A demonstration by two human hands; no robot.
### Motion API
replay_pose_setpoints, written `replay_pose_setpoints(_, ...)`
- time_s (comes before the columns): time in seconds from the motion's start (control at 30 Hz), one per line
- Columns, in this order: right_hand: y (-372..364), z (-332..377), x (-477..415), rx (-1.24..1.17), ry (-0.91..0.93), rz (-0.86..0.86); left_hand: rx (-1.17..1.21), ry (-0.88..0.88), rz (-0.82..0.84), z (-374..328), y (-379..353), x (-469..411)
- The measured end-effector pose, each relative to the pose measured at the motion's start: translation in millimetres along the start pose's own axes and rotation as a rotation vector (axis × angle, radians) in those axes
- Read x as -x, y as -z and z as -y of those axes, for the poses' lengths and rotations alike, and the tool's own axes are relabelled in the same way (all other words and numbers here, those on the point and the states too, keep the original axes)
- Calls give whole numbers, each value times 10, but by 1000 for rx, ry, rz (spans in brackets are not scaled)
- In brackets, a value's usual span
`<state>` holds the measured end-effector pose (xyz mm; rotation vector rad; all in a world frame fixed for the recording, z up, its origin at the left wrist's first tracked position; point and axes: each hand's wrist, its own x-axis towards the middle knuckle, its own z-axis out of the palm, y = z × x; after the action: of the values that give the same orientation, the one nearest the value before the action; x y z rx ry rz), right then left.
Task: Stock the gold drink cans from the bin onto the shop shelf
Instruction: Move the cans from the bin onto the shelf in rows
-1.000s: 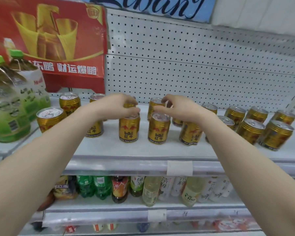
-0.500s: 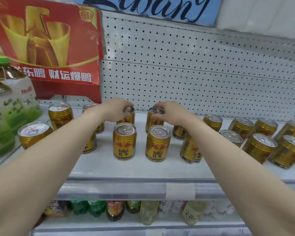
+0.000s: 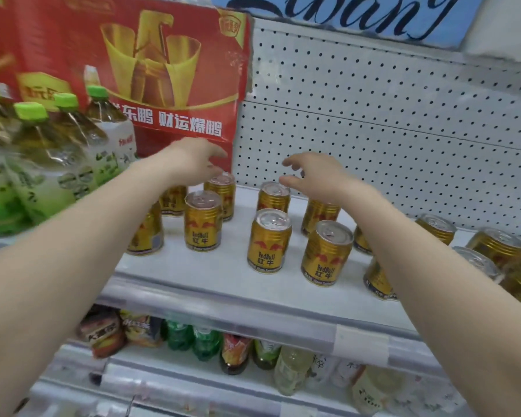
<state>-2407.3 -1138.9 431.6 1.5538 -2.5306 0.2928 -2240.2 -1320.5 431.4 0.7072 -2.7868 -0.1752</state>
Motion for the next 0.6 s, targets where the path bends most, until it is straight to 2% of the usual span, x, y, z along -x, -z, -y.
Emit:
replay_pose_setpoints(0.1,-48,479,-176,-10,69,102,-55,107,75,377,75,127)
replay_pose_setpoints(0.2,-143,812,-325,-66,63,159,-49,128,147,613,38,130)
replay_pose_setpoints(0.33,-336,1119,-527,-94,-9,180,-6,60,215,844,-48,4)
replay_pose_setpoints(0.43,-446,1207,-590,-106,-29,191,-1,-4,203,934,-90,-68)
replay_pose_setpoints(0.6,-480,1213,-583,-107,-137,102,6,-83,195,1046,-118,-136)
